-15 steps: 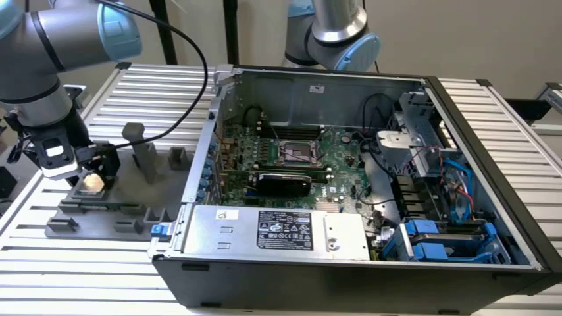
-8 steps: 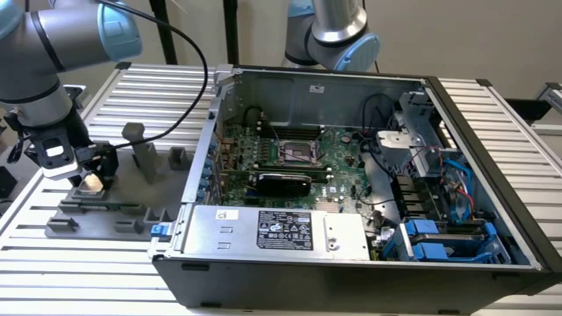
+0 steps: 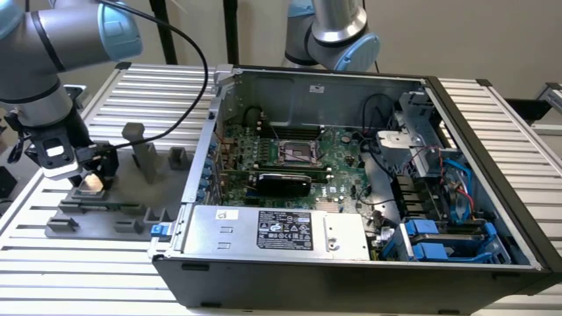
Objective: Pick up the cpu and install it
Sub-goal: 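Pick up the cpu and move it towards the insertion slot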
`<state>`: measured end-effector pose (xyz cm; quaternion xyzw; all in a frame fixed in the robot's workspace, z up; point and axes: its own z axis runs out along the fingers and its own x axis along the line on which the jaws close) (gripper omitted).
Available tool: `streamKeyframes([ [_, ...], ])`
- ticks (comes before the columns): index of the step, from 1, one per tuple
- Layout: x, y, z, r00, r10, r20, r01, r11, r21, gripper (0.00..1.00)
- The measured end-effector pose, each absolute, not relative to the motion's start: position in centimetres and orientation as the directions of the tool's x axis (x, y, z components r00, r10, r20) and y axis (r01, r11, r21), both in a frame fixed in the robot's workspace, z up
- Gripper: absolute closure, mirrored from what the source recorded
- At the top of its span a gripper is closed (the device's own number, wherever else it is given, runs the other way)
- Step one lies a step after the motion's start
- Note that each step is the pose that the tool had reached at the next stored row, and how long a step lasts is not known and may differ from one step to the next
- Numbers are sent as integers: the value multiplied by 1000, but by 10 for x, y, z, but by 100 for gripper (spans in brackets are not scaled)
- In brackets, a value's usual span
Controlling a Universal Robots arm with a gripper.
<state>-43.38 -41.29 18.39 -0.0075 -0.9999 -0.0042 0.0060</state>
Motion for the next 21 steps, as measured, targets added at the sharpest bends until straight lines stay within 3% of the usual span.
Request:
streamKeyframes([
  [11, -433, -413, 184, -1000, 15, 12, 15, 1000, 8, 36],
  [13, -433, -413, 184, -1000, 15, 12, 15, 1000, 8, 38],
  [14, -433, -413, 185, -1000, 15, 12, 15, 1000, 8, 45],
  [21, -433, -413, 185, -1000, 15, 12, 15, 1000, 8, 45],
])
